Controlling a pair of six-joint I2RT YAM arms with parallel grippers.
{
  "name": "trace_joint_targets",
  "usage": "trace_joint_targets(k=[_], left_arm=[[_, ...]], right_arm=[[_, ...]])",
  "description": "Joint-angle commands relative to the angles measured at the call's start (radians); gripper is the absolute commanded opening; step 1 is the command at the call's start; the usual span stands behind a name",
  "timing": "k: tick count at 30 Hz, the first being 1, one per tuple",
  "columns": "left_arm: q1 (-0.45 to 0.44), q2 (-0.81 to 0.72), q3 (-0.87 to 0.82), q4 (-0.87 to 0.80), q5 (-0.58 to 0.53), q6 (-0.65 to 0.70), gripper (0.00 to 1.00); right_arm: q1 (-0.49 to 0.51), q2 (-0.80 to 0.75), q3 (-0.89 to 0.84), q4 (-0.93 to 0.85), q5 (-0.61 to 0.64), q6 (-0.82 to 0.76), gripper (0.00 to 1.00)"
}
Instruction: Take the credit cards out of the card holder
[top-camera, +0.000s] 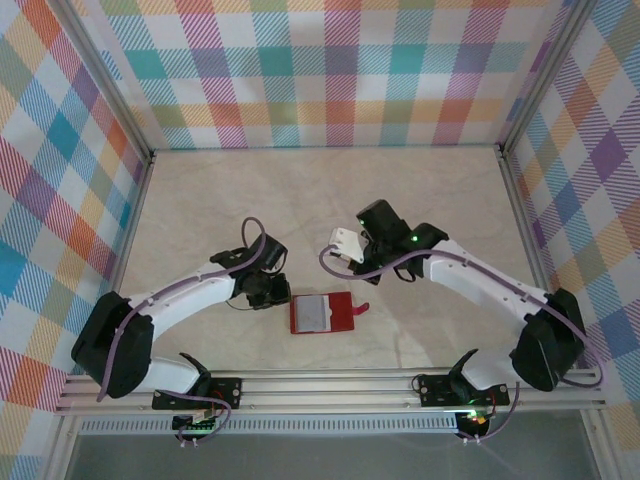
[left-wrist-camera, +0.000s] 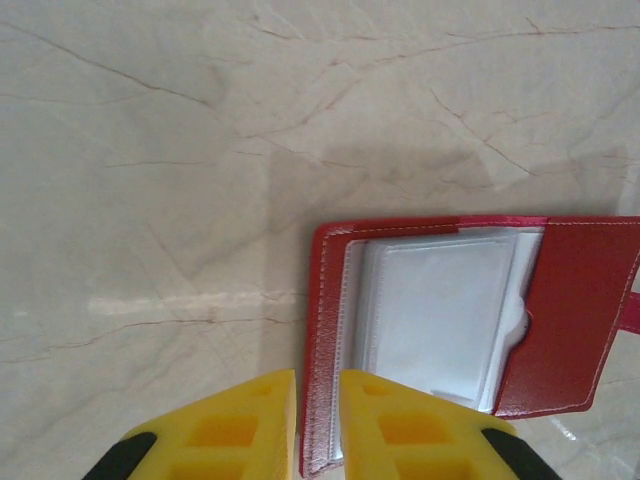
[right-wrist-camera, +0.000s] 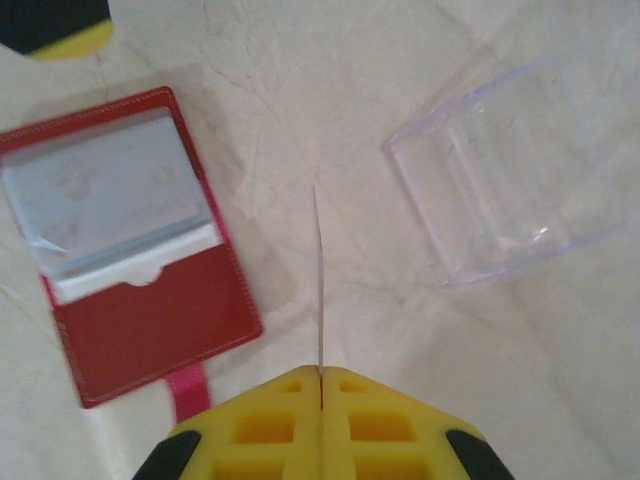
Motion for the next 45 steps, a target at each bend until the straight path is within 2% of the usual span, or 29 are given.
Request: trace_joint_targets(k=[1,10,24,34,45], left_arm=[[0.033,-0.032,-0.030,-0.043,0.018,0.030,0.20],[0.057,-0.065,-0.106,-0.008,0.028,0.021,0.22],[0.060,-0.098,-0.142,-0.006,0.023,0.014,0.23],[0.072,-0.102,-0.149,-0.011,0.029,0.023,0.23],[0.080,-0.108,-0.151,-0.016,0.029,0.026,0.23]], right_arm=[[-0.008,0.066,0.084,-0.088,0.035,-0.238,0.00],[-0.041,0.279,0.345,-0.195,0.050,-0.409,0.00],[-0.071,0.592,0.663,-0.331,0.044,-0.484,0.00],[-0.085,0.701,0.738,-0.406,0.021,-0.479,0.00],[-0.084,0.670,0.717,-0.445,-0.006,-0.436,0.00]])
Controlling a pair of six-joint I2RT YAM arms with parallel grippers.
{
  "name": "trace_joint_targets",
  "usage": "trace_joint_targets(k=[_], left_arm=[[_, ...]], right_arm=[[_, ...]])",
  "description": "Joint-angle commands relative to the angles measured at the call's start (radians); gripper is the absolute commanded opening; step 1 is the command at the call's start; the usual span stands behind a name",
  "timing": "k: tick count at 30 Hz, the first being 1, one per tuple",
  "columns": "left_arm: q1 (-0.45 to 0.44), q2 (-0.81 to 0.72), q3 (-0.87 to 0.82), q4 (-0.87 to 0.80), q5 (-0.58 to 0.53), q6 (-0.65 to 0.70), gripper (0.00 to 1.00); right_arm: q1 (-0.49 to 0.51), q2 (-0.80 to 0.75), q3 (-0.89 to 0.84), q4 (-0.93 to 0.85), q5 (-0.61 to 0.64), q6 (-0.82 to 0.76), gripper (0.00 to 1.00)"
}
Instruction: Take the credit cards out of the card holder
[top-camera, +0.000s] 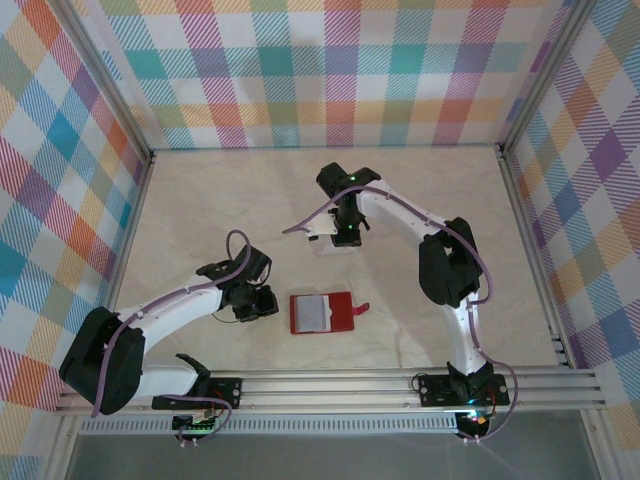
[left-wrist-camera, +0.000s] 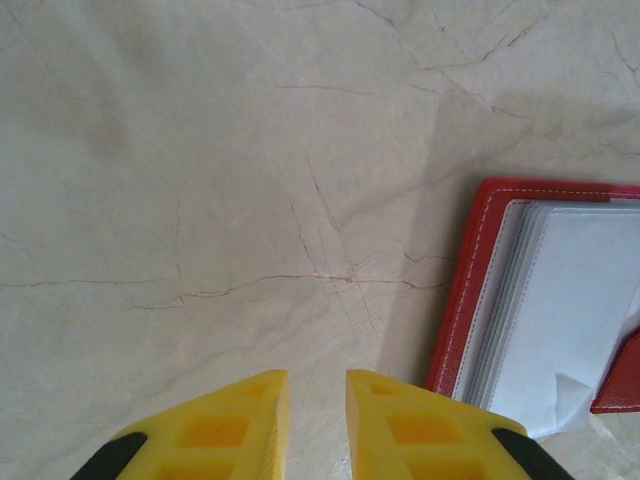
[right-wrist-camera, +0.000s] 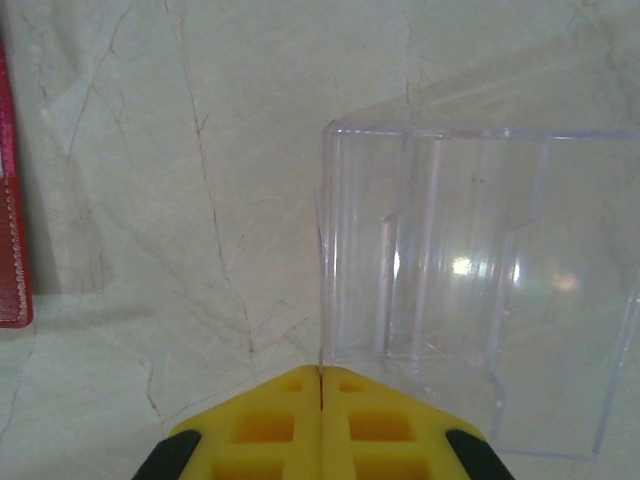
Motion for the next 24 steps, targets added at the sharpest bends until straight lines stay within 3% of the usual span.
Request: trace_joint_targets(k=[1,10,24], left_arm=[[0.014,-0.019,-0.006,-0.020,0.013,0.006,0.23],[0.016,-0.003,0.012,-0.023,0.012,0.012,0.23],[0.016,0.009,0.036,-0.044,0.009,0.019,0.23]], right_arm=[[-0.004,-0.038,0.010,-0.037,-0.041,0.017,0.00],[-0.004,-0.077,0.056,-0.030,-0.026,-0.008,0.00],[-0.010,0.020,0.085,0.020,-0.029,-0.050,0.00]])
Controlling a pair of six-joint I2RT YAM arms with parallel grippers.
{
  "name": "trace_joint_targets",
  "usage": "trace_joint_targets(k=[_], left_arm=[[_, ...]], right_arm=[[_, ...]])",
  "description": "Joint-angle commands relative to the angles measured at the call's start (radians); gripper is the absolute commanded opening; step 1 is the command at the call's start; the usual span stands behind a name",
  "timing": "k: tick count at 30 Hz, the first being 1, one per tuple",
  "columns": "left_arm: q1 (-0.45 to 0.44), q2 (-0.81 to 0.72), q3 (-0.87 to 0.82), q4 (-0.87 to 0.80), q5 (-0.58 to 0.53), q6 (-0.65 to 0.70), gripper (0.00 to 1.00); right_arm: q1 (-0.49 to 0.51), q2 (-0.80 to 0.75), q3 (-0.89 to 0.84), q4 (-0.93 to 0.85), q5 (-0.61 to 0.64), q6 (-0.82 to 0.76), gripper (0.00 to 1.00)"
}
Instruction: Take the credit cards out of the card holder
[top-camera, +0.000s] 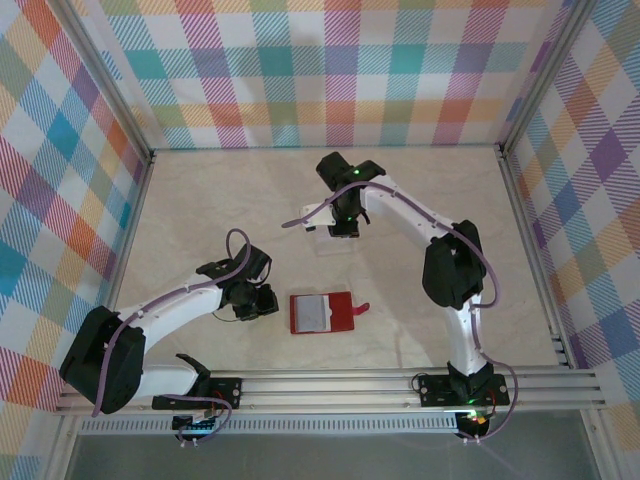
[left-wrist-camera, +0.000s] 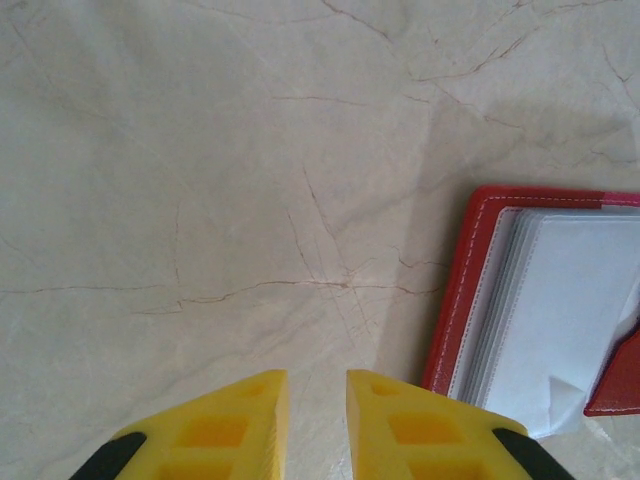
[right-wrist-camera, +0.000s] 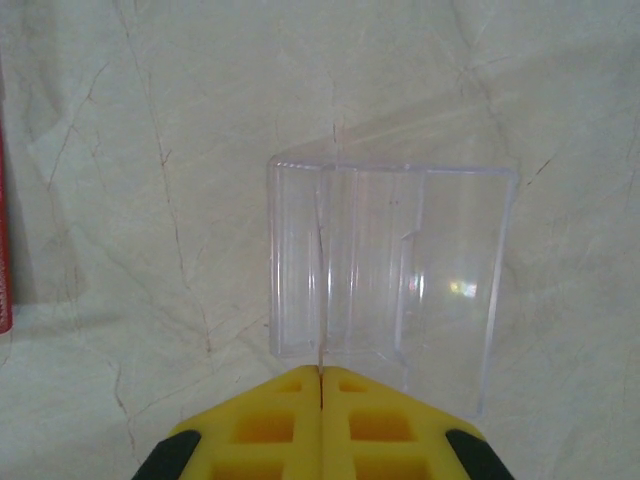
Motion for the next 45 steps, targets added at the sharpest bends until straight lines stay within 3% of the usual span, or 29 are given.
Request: trace_joint_targets(k=[1,13,26,37,45], left_arm=[[0.012,0.004,0.027,-0.041,0.009,0.015,0.23],[0.012,0.009,0.017,-0.030,0.010,0.014,0.23],[0.013,0.025,0.027,-0.022,0.012,0.014,0.23],[0.012,0.015,0.030,-0.035,0.010,0.013,0.23],[0.012,0.009,0.035,-0.049,0.007,0.017,0.23]], right_arm=[[-0.011,0.050,0.027,0.000,-0.026,-0.031,0.00],[-0.017,0.059,0.023,-0.106,-0.049,0.034,0.00],[-0.013,-0.046,0.013,-0.022,-0.030,-0.005,0.00],[-0.026,0.036,0.016,0.064,-0.024,-0.096,0.00],[-0.033,0.101,0.053,0.012,-0.059,-0.065,0.00]])
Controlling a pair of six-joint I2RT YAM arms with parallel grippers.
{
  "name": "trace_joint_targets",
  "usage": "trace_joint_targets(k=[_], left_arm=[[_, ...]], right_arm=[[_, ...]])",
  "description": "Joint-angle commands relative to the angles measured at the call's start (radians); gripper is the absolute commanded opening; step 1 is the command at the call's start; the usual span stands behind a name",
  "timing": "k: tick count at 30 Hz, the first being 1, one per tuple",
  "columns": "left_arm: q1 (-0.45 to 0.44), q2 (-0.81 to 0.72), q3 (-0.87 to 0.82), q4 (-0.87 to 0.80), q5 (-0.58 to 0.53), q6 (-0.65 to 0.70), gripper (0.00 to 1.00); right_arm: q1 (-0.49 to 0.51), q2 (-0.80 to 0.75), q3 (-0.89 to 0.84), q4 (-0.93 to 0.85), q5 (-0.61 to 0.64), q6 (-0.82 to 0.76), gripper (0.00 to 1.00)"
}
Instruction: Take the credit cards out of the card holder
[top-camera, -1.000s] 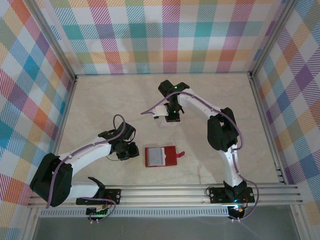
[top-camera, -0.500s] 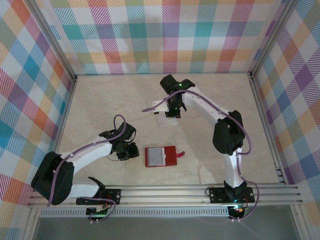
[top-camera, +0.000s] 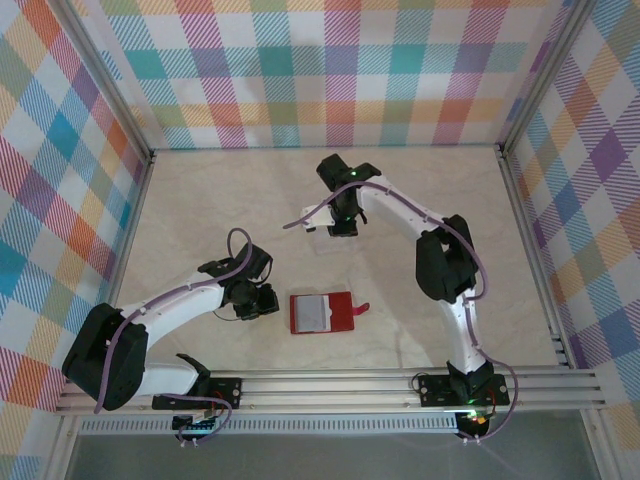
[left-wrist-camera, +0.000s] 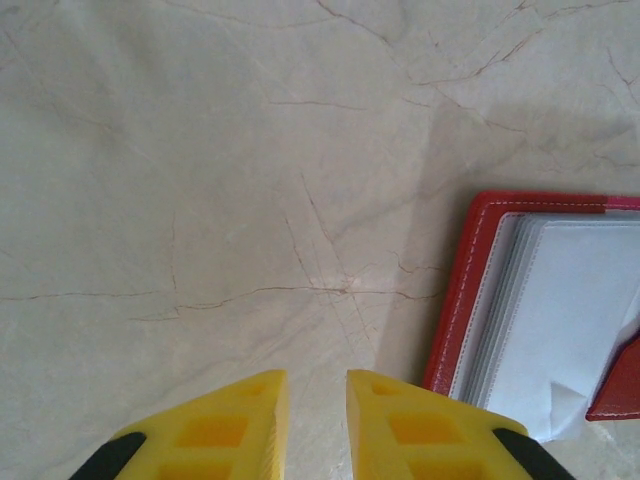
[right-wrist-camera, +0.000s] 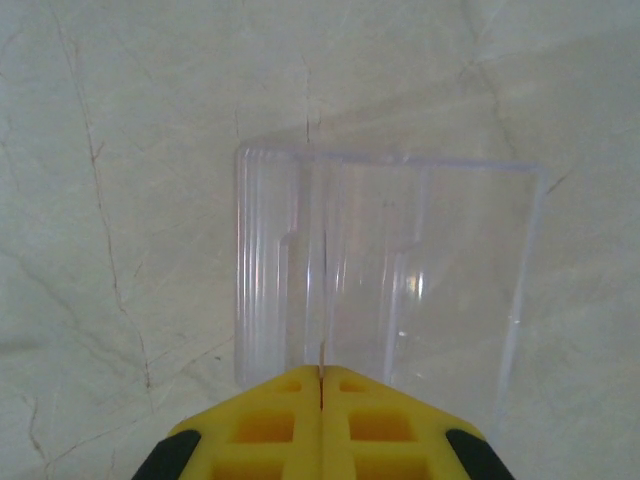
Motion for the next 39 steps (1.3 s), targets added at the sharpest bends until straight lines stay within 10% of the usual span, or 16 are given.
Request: trace_joint_targets(k=[1,25,30,39], left_arm=[[0.012,-0.013,0.022,-0.046,0.006,0.016,0.23],[0.017,0.009,0.034,-0.050,0.011,0.035,0.23],[0.017,0.011,0.038,-0.056,0.006,0.038,0.23],[0.017,0.003,0.027,-0.044,0.009,0.024,0.23]], right_arm=[[-0.007,0.013,0.042,-0.064,-0.041,0.021,0.00],[0.045,0.007,0.010,-0.273,-0.022,0.294,0.00],[0.049,0.030,0.051,-0.239,0.009,0.269,0.20],[0.045,-0.011,0.016,-0.098,0.072,0.254,0.23]])
